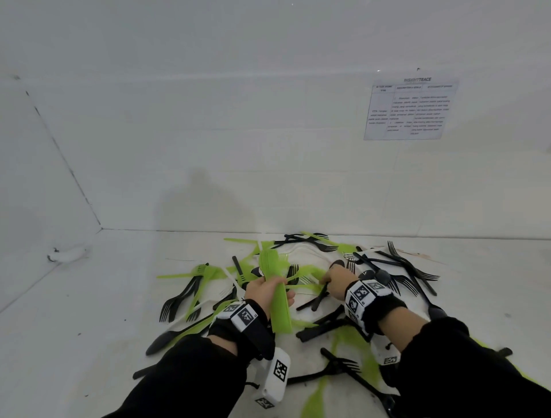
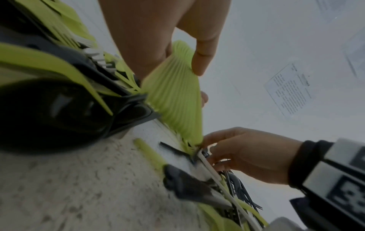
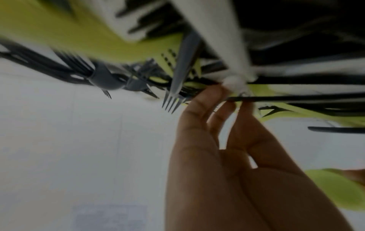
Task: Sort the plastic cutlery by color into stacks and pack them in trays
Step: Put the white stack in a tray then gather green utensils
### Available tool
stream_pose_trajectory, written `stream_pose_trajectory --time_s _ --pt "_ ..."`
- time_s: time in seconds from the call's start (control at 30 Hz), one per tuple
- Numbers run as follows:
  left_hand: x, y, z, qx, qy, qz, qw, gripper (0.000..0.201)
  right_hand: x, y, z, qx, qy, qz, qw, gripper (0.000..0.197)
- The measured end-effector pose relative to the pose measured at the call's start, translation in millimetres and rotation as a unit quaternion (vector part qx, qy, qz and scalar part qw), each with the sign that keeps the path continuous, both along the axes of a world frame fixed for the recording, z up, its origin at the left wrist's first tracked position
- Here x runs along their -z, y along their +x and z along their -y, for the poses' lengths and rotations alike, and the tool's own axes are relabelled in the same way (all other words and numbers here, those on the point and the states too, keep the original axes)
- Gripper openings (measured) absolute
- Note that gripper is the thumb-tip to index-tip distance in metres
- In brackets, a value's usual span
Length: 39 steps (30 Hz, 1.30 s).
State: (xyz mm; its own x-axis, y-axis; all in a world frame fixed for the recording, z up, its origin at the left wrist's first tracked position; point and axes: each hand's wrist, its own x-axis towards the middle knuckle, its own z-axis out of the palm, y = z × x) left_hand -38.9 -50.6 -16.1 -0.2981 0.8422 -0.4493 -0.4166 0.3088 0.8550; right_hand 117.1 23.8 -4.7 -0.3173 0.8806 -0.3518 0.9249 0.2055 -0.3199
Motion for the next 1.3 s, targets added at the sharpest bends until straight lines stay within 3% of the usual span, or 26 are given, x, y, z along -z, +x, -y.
stream_pose_trajectory --time_s 0.17,0.37,0.47,0.73,0.87,0.93,1.03,1.1,1.3 --pt "-0.1 -2.9 -0.9 -0.028 0.034 0.032 0.999 0.014 -6.3 3.6 -14.3 -0.004 0.018 -0.008 1.0 0.031" --pt "2.6 -4.2 -0.8 -0.029 0.034 0.017 0.999 0.015 10.2 -2.8 -22.7 -0.108 0.043 0.057 0.992 0.045" --pt "3.2 -4.9 -1.2 -0.033 0.032 0.009 0.999 0.014 15.2 -8.6 -21.5 -0.104 0.084 0.083 0.988 0.035" --pt "2.7 -4.6 -0.3 -0.038 0.028 -0.002 0.999 0.014 20.7 3.4 -25.4 -0.108 0.061 0.091 0.988 0.043" --pt "2.8 -3.5 0.6 -0.036 0.032 0.004 0.999 0.014 11.8 6.8 -23.2 -0.105 0.121 0.123 0.979 0.035" --pt "2.5 -2.9 0.6 -0.034 0.034 0.008 0.999 0.014 5.1 9.9 -25.2 -0.066 0.156 0.103 0.98 0.035" --pt "2.7 -2.4 1.1 -0.032 0.036 0.009 0.999 0.015 -5.7 17.6 -30.7 -0.012 0.133 -0.028 0.991 0.04" --pt "3.2 -1.6 1.2 -0.028 0.037 0.005 0.999 0.015 -8.3 19.0 -31.9 -0.045 0.107 -0.064 0.991 0.04" --pt "0.3 0.3 0.0 -0.021 0.033 0.004 0.999 0.013 3.5 7.6 -31.2 -0.187 0.079 0.001 0.979 0.037"
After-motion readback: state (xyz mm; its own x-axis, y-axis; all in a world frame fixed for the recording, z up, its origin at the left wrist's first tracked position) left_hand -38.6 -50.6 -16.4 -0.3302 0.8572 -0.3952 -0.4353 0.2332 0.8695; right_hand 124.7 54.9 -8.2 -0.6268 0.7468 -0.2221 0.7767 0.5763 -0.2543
